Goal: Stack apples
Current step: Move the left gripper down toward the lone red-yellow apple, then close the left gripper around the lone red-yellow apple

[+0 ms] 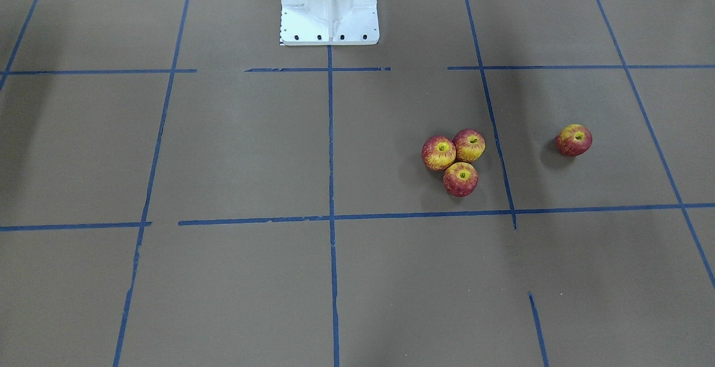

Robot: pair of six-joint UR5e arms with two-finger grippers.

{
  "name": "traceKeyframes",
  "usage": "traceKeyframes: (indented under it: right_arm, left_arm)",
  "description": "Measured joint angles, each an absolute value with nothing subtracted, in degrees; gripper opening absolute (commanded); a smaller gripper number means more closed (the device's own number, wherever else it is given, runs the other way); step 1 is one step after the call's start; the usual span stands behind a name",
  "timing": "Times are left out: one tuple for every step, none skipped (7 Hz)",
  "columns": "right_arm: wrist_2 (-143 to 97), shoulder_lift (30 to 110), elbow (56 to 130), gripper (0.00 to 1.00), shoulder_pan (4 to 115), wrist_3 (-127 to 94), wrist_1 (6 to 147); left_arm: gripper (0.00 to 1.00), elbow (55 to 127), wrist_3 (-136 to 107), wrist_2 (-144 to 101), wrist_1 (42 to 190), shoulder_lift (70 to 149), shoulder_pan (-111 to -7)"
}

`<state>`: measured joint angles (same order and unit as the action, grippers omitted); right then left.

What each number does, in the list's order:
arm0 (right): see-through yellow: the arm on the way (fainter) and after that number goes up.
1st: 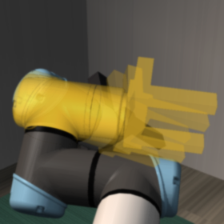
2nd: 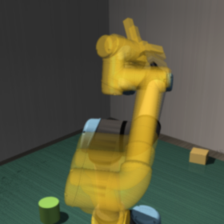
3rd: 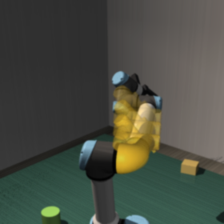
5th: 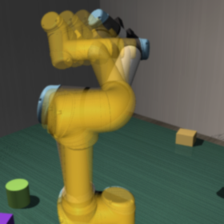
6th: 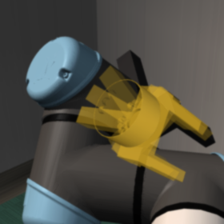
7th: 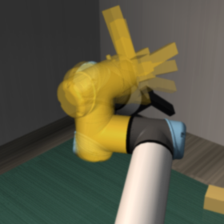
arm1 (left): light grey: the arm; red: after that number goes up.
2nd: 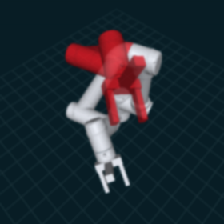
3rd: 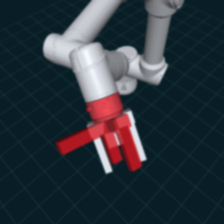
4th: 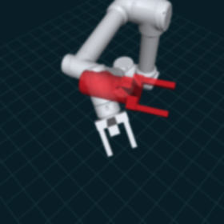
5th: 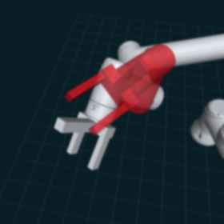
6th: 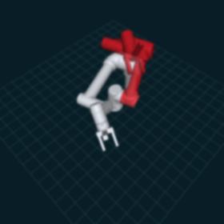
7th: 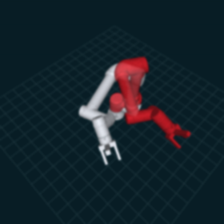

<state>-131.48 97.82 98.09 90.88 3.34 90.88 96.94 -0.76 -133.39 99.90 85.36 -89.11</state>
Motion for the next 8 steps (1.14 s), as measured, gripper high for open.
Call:
traceKeyframes:
  right_arm:
    - [-131.48,97.82,98.09,1.0,90.88,3.34,90.88]
    - [-131.49,97.82,98.09,1.0,90.88,3.34,90.88]
    - [-131.48,97.82,98.09,1.0,90.88,3.34,90.86]
    - [-131.49,97.82,98.09,1.0,90.88,3.34,90.84]
    - [-131.48,97.82,98.09,1.0,90.88,3.34,90.86]
    - [-131.48,97.82,98.09,1.0,90.88,3.34,90.87]
    - [-131.48,97.82,98.09,1.0,90.88,3.34,90.88]
    - [-131.49,97.82,98.09,1.0,90.88,3.34,90.86]
  left_arm:
    - [1.0,97.35,-9.37,-133.42,104.89,85.07,-85.52]
    - [1.0,97.54,-18.57,-133.3,110.26,84.98,-80.52]
    - [1.0,97.58,-28.09,-133.02,115.65,84.98,-74.87]
    - [1.0,97.5,-35.94,-132.18,119.34,85.0,-69.28]
    - [1.0,97.25,-41.1,-130.94,121.56,85.02,-64.85]
    - [1.0,97.22,-44.73,-130.15,123.15,85.14,-61.9]
    - [1.0,97.51,-47.47,-129.66,123.88,85.35,-59.76]
    - [1.0,97.67,-49.24,-128.9,124.15,85.57,-57.76]
